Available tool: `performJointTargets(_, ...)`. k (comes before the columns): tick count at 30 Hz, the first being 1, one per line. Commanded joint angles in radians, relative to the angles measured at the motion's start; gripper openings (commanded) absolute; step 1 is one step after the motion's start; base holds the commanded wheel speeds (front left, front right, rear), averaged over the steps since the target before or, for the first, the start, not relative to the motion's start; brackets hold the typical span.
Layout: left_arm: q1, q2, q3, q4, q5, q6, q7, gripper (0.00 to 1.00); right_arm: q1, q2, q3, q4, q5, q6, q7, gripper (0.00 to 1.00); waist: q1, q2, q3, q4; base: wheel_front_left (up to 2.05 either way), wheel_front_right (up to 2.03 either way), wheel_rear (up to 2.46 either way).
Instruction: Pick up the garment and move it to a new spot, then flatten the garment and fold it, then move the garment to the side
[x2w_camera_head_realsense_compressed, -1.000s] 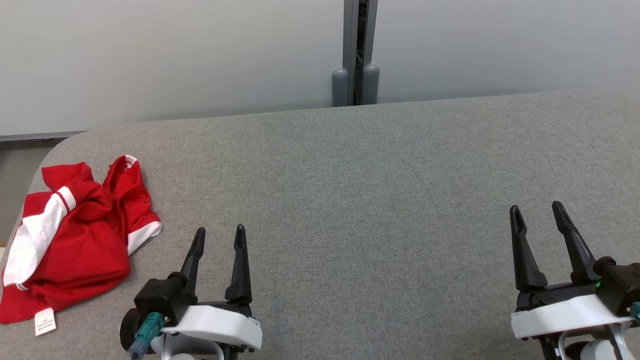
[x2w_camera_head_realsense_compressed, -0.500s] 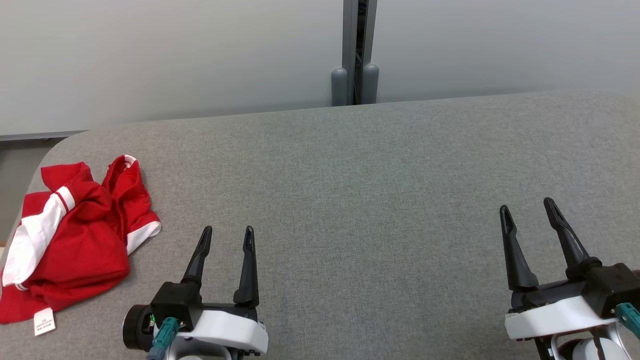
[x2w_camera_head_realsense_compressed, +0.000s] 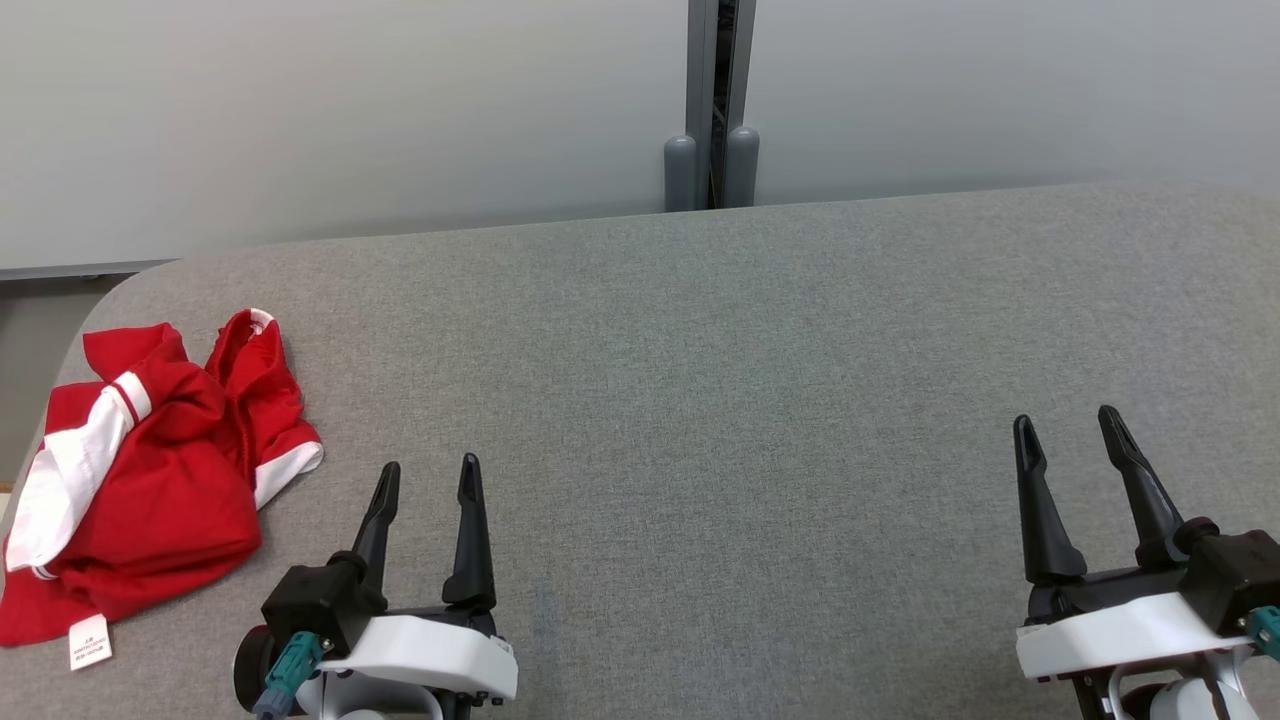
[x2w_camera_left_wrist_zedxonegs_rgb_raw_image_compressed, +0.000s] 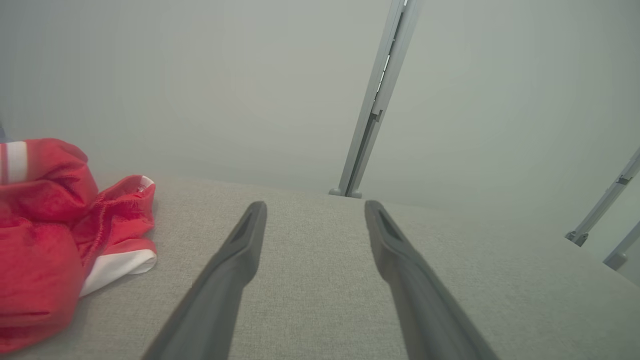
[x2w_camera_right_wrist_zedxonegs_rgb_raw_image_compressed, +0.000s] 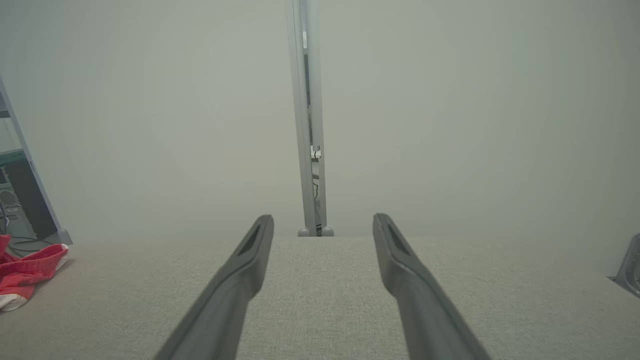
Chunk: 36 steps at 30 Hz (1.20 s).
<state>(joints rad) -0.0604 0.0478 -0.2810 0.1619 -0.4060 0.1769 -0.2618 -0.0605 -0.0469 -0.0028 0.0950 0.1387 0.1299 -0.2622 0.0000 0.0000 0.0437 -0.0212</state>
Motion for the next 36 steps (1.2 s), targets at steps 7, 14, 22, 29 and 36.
performJointTargets(7, -0.004, 0.004, -0.003, 0.003, 0.008, -0.009, -0.004, 1.0, -0.011, -0.007, -0.007, -0.001, -0.012, 0.001, -0.004, 1.0, 0.0, 0.0, 0.002, 0.001, 0.0, 0.0, 0.0)
performJointTargets(14, -0.016, 0.004, -0.011, 0.004, 0.008, -0.01, -0.004, 1.0, -0.005, -0.007, -0.007, -0.006, -0.013, 0.001, -0.004, 1.0, 0.0, 0.0, 0.01, 0.017, 0.0, 0.0, 0.0)
performJointTargets(22, -0.033, 0.005, -0.033, 0.001, -0.006, 0.001, -0.004, 1.0, 0.023, -0.006, 0.007, -0.036, -0.011, 0.001, -0.003, 1.0, 0.0, 0.0, 0.034, 0.153, 0.0, 0.0, 0.0)
performJointTargets(29, -0.002, 0.004, -0.031, -0.011, 0.004, 0.016, -0.003, 1.0, 0.049, -0.006, 0.02, -0.041, -0.012, 0.001, -0.003, 1.0, 0.0, 0.0, 0.019, 0.319, 0.0, 0.0, 0.0)
performJointTargets(36, 0.041, 0.004, -0.011, -0.044, 0.024, 0.028, -0.003, 1.0, 0.061, -0.006, 0.025, -0.051, 0.011, 0.001, -0.003, 1.0, 0.0, 0.0, -0.013, 0.425, 0.0, 0.0, 0.0)
